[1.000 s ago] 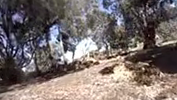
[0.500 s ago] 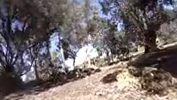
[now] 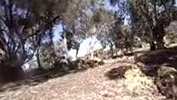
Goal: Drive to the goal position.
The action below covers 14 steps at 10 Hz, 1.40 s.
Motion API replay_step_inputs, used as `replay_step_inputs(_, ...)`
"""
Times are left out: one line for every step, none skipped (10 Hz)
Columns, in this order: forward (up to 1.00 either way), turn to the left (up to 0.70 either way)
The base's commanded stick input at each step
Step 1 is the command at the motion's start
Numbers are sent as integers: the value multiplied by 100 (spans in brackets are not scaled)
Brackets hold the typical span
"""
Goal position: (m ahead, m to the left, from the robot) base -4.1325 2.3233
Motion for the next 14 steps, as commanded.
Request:
replay_step_inputs(70, 27)
replay_step_inputs(70, 24)
replay_step_inputs(70, 9)
replay_step_inputs(70, 0)
replay_step_inputs(70, 0)
replay_step_inputs(70, 0)
replay_step_inputs(70, 0)
replay_step_inputs(70, 0)
replay_step_inputs(70, 0)
replay_step_inputs(70, 0)
replay_step_inputs(70, 0)
replay_step_inputs(70, 0)
replay_step_inputs(70, 0)
replay_step_inputs(70, 0)
